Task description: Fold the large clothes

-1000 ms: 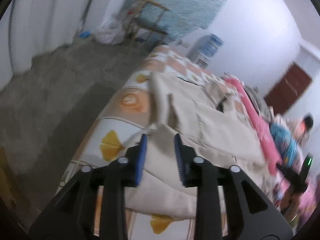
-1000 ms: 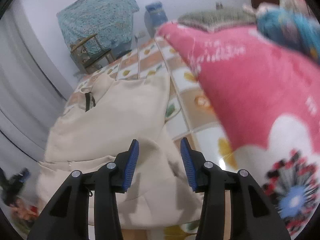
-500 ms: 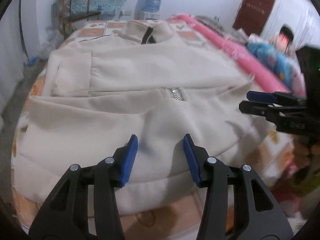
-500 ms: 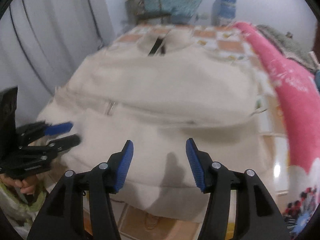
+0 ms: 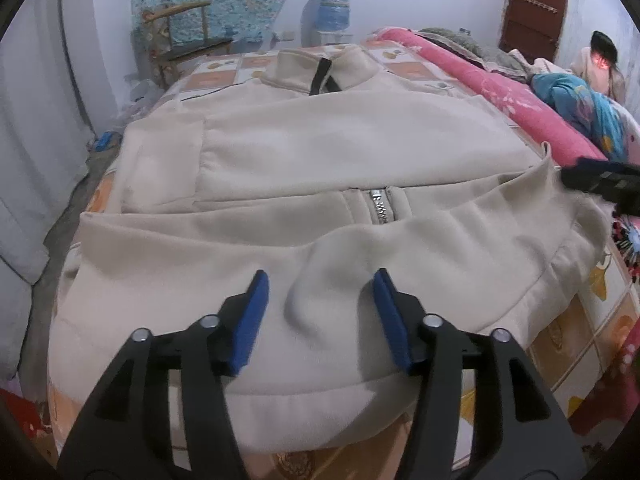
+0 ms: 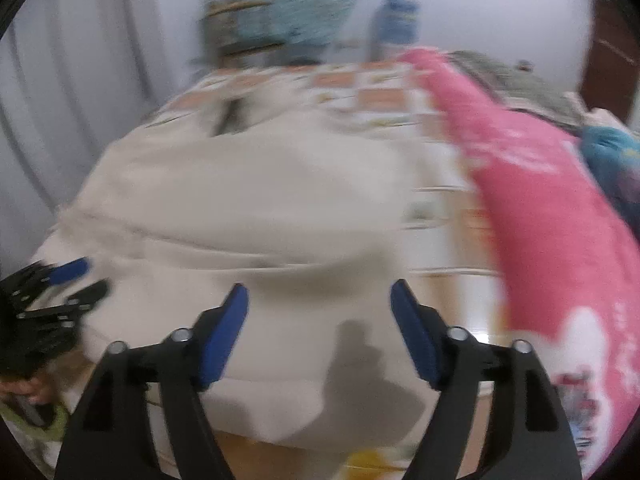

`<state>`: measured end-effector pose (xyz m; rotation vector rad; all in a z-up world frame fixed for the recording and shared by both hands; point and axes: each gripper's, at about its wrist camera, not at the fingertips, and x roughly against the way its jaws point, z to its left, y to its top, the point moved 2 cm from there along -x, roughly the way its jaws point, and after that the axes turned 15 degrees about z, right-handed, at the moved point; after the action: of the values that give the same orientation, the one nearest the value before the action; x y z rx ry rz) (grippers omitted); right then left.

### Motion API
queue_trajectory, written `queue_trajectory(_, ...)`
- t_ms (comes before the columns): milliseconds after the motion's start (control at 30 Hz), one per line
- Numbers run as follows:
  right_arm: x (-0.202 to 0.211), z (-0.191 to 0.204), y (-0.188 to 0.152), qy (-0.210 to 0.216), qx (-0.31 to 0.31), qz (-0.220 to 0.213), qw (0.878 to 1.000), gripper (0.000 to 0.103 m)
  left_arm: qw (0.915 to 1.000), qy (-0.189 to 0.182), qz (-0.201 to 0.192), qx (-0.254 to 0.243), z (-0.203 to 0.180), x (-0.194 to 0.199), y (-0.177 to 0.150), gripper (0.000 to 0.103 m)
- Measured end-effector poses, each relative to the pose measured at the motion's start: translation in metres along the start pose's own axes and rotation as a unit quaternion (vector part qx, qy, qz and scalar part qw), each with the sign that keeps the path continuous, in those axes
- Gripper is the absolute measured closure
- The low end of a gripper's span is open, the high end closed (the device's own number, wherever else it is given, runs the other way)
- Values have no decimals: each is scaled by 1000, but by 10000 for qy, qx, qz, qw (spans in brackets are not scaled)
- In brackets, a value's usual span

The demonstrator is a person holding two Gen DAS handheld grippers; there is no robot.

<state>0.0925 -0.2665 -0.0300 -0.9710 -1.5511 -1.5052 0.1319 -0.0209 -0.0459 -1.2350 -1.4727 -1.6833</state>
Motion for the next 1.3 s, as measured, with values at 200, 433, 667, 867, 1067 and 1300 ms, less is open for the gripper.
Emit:
queue_trajectory(200,23,-57,-13,-276,-231,-84,9993,22,9993,333,-35,151,2,1,-3,27)
queue_trajectory(433,2,17,19,471,525,-328,9970,13,9981,402,-26,457,8,-1,-2,22)
queue_trajectory(667,-61,113,73,765,1477,-324,9855,8,9976,429,17,544,8,-2,-1,19)
queue_trajectory(867,-107,128,97,838,1297,199,9878,5,9974,354,35,624,11,-3,-1,18)
queue_trajectory(1067,-106,128,94,803,1316,197,9878,5,9974,264,51,666,12,-4,-3,18)
queue_trajectory(1300,-106,128,94,822,1324,197,9876,5,9975,306,140,628,12,-5,-1,17)
